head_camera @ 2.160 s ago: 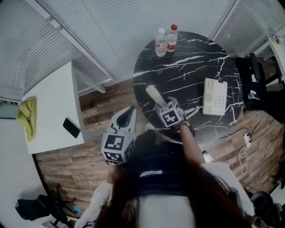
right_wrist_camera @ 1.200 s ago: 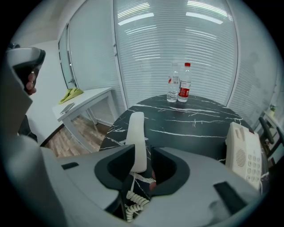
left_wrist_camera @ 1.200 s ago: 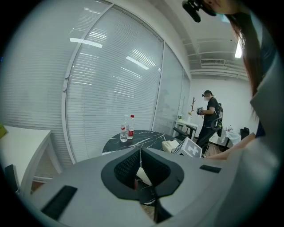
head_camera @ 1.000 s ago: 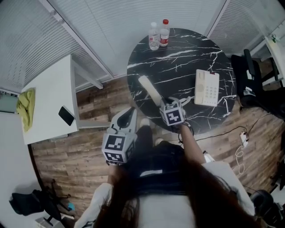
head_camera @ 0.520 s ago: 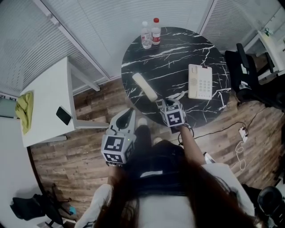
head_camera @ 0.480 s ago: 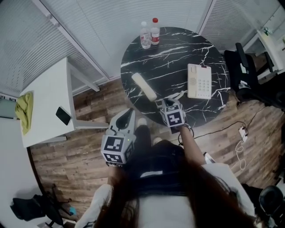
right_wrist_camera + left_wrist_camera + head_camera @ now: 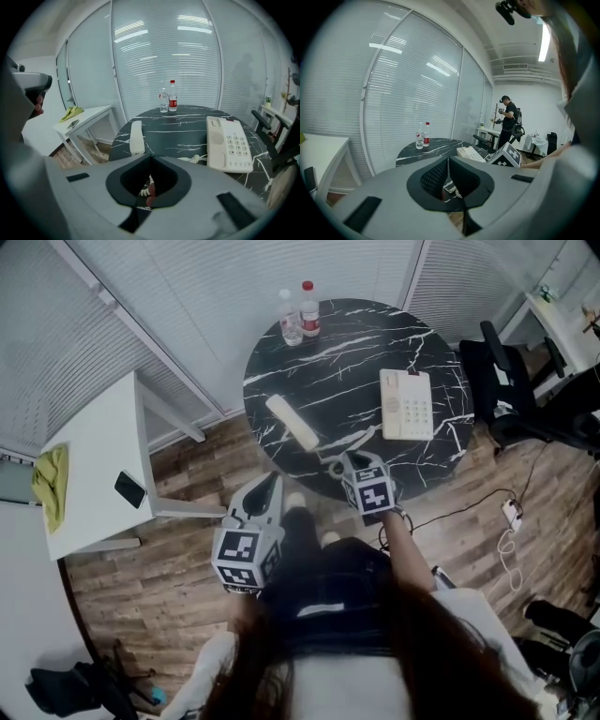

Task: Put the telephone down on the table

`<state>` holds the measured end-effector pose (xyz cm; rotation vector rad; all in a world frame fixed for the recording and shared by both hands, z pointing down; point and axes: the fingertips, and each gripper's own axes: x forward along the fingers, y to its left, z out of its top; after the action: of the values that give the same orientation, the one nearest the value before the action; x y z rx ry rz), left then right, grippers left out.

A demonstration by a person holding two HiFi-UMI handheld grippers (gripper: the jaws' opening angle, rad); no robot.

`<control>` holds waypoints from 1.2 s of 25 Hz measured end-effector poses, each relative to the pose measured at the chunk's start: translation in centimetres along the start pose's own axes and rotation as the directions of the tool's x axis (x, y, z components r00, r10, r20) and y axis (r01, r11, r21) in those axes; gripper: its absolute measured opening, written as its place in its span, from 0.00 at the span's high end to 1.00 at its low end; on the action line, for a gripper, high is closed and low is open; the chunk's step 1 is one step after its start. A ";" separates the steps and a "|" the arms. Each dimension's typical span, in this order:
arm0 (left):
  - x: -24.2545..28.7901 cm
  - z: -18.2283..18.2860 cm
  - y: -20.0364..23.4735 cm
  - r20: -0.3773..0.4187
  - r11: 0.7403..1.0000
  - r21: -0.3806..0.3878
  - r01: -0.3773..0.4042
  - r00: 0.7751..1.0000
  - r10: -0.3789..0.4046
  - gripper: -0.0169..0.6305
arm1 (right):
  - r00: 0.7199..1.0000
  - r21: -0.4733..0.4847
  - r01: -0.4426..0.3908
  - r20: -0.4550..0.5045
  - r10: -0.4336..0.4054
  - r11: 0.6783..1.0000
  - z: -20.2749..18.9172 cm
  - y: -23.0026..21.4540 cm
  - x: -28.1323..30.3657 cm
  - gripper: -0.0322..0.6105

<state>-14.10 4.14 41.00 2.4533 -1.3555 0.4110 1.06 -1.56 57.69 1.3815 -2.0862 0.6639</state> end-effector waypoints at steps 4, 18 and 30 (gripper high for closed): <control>-0.1 0.2 -0.8 0.018 1.000 0.018 0.012 1.000 -0.012 0.96 | 0.998 0.008 0.017 0.057 -0.017 1.000 0.9 -0.6 -1.9 0.95; -1.2 -0.3 -3.2 0.020 0.997 0.058 0.044 0.999 -0.046 0.96 | 0.979 0.042 0.088 0.183 -0.095 0.995 2.0 -1.5 -6.7 0.95; -2.2 -1.4 -4.9 -0.005 0.995 0.084 0.050 0.999 -0.050 0.97 | 0.963 0.083 0.092 0.247 -0.110 0.992 0.8 -1.8 -9.0 0.96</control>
<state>-11.19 8.89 40.77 2.5476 -1.2981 0.4679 5.52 3.24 51.20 1.6767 -2.1837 0.5487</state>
